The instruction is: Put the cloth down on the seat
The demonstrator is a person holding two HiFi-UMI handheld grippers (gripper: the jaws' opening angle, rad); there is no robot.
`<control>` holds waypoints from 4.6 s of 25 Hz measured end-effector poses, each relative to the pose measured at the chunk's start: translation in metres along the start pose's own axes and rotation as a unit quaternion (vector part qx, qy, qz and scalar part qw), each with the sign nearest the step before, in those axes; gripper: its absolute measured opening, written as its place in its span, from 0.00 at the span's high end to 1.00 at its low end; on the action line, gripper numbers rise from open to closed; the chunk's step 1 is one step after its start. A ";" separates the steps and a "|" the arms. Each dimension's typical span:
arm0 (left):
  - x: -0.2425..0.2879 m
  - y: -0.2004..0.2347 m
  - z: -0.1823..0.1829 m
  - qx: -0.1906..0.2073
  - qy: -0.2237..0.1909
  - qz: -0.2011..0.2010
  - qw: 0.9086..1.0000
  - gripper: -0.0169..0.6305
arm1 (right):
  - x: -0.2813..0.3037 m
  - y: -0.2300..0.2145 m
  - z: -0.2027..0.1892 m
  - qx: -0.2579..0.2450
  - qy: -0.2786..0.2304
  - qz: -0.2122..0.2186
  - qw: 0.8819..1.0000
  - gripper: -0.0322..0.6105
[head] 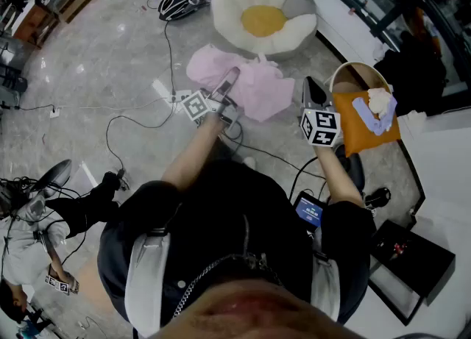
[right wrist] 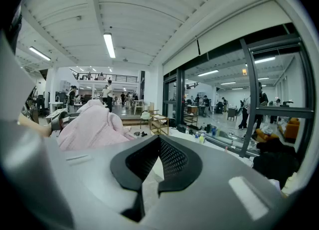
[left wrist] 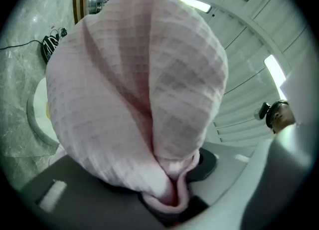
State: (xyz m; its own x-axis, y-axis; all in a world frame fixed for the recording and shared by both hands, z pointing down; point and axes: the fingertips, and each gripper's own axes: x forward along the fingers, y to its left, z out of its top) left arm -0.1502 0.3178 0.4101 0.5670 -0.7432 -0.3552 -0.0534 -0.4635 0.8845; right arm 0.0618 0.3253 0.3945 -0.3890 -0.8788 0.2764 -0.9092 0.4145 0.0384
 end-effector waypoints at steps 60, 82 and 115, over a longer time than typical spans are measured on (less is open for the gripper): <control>0.062 0.067 0.024 -0.028 -0.022 0.022 0.999 0.63 | 0.048 -0.051 0.000 0.029 -0.017 -0.008 0.999 0.96; 0.239 0.180 0.131 -0.020 -0.051 0.032 0.998 0.63 | 0.256 -0.154 0.067 0.018 -0.016 0.021 0.999 0.95; 0.385 0.273 0.191 -0.008 -0.108 0.066 0.992 0.63 | 0.442 -0.267 0.112 0.009 -0.010 0.099 0.995 0.95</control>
State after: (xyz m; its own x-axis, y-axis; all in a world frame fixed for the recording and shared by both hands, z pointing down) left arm -0.1037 -0.1872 0.4573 0.3669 -0.8833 -0.2919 -0.1012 -0.3498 0.9314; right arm 0.1161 -0.1998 0.3993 -0.5634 -0.7848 0.2583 -0.8169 0.5758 -0.0321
